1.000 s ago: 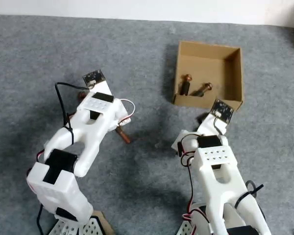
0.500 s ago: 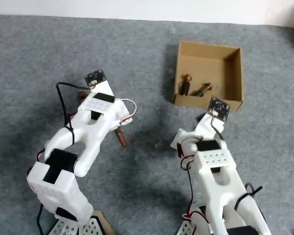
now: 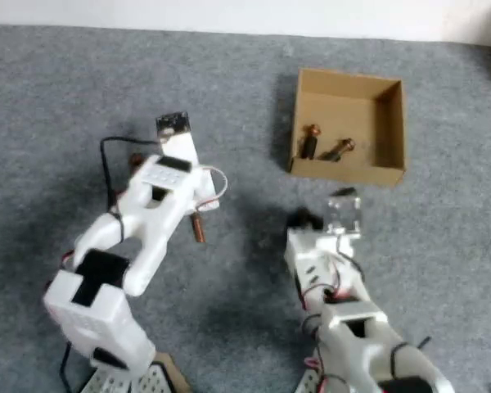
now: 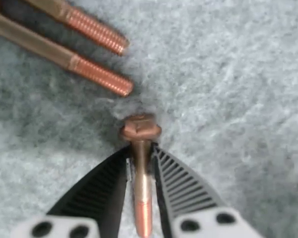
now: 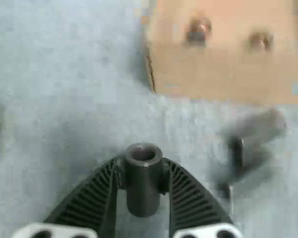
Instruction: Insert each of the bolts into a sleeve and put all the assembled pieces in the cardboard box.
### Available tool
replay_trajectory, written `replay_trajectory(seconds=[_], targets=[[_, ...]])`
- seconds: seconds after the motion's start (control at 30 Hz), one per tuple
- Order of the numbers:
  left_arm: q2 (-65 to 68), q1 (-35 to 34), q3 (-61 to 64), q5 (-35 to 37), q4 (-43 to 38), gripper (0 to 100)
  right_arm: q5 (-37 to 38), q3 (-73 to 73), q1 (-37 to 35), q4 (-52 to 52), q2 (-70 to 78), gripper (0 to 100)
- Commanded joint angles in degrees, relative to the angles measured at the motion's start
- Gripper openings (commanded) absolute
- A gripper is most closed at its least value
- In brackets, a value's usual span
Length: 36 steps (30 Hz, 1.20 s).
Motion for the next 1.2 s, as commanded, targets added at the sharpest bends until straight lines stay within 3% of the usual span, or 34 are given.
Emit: replay_trajectory(seconds=[0.0,0.13,0.23,0.47,0.67,0.9,1.1,1.17], targets=[[-1.27,-0.84,-1.19,-0.97,-1.58,0,3.16,8.92,-3.03,-16.66,-1.45,0.4],[-1.54,-1.54,-1.54,-1.93,-2.20,0,3.25,8.48,-3.03,-16.66,-1.45,0.4],[-3.21,-1.98,0.75,-8.79,-8.53,0,3.08,8.40,-3.30,-15.25,-1.45,0.4],[-11.47,-3.03,13.49,-16.53,-33.32,0,3.08,8.31,-3.38,-13.93,-1.36,0.4],[-18.86,0.40,23.52,-20.75,-54.77,0,3.08,8.31,-3.38,-12.00,-1.36,0.4],[-25.36,4.62,27.74,-20.31,-59.52,0,3.08,8.31,-3.65,-11.91,-1.36,0.4],[-35.82,11.47,40.40,-20.31,-73.76,0,3.34,8.31,-8.22,-8.75,-1.36,0.4],[-40.13,13.05,43.47,-20.31,-75.25,0,3.43,8.31,-8.40,-8.75,-1.36,0.4]])
